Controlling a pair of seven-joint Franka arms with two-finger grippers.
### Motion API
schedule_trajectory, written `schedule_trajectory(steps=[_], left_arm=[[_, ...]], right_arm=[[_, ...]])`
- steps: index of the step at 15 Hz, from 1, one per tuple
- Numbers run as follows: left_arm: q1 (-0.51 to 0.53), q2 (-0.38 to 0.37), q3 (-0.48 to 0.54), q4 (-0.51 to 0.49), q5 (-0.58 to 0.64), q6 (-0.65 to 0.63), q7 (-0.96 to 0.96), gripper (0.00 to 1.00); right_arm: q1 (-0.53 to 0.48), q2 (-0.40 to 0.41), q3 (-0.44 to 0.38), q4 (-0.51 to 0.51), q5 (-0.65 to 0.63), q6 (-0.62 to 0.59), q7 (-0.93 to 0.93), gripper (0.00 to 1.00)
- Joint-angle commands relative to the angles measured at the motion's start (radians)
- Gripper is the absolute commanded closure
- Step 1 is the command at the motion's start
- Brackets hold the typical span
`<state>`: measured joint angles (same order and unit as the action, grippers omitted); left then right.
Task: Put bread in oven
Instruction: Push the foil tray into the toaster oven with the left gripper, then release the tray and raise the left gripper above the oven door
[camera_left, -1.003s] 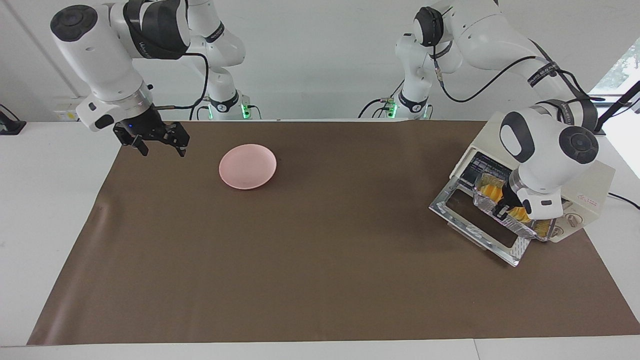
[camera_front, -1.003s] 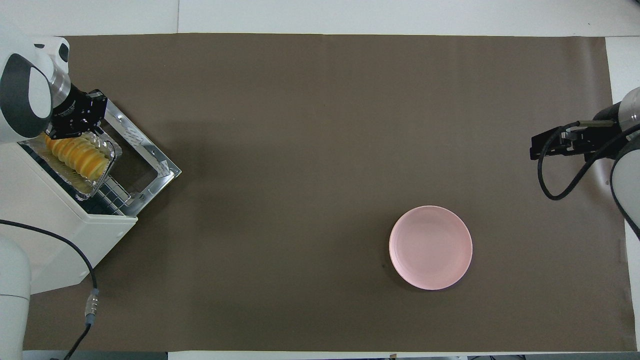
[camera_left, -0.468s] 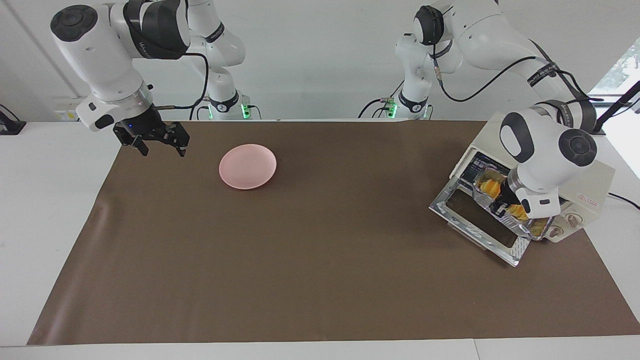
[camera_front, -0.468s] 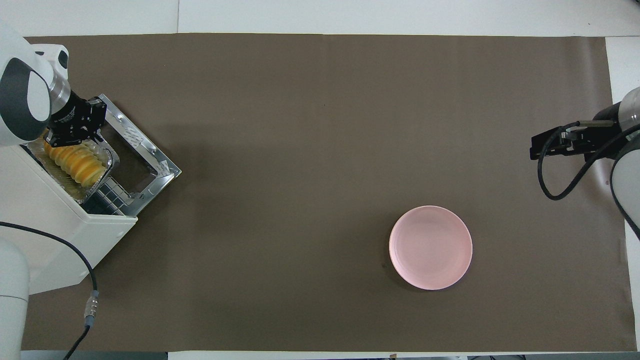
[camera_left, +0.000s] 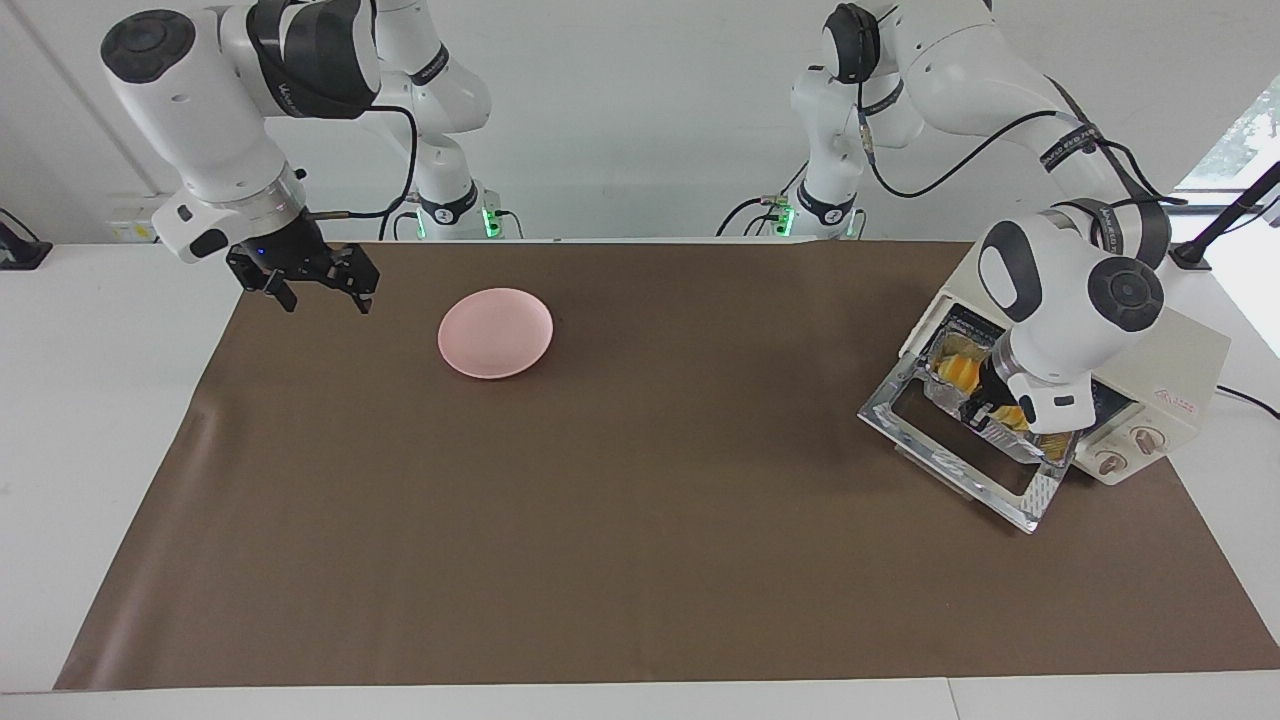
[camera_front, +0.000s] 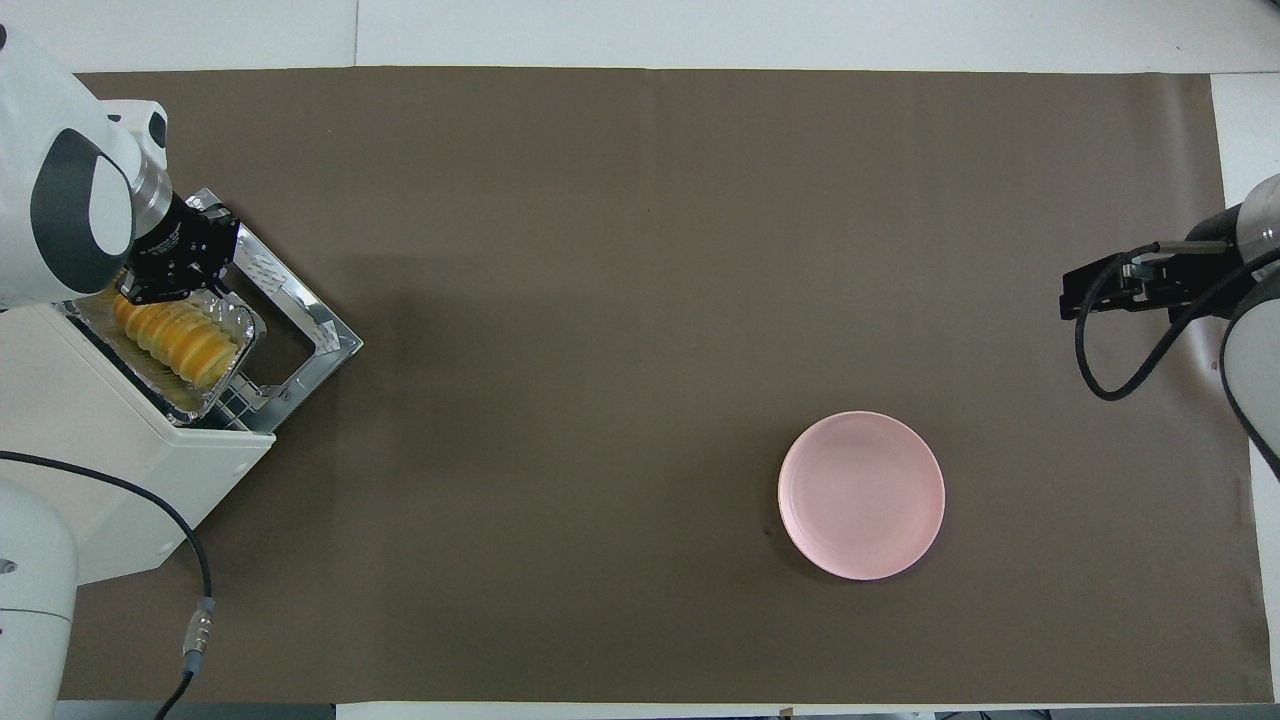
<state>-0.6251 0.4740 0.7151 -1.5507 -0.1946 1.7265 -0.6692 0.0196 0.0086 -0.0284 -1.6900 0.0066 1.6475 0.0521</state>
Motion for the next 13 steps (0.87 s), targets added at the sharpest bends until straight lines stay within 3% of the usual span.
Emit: schedule_trajectory(steps=[1,13], left_arm=[[-0.015,-0.034,0.036,-0.042,0.032,-0.008,-0.013,1.0],[-0.018,-0.057,0.057,-0.1,0.093,-0.025,-0.026,1.0]], right_arm=[[-0.017,-0.018,0.013,-0.017,-0.014,0.006,-0.014,0.0],[-0.017,-0.018,0.013,-0.017,-0.014,0.006,-0.014,0.0]])
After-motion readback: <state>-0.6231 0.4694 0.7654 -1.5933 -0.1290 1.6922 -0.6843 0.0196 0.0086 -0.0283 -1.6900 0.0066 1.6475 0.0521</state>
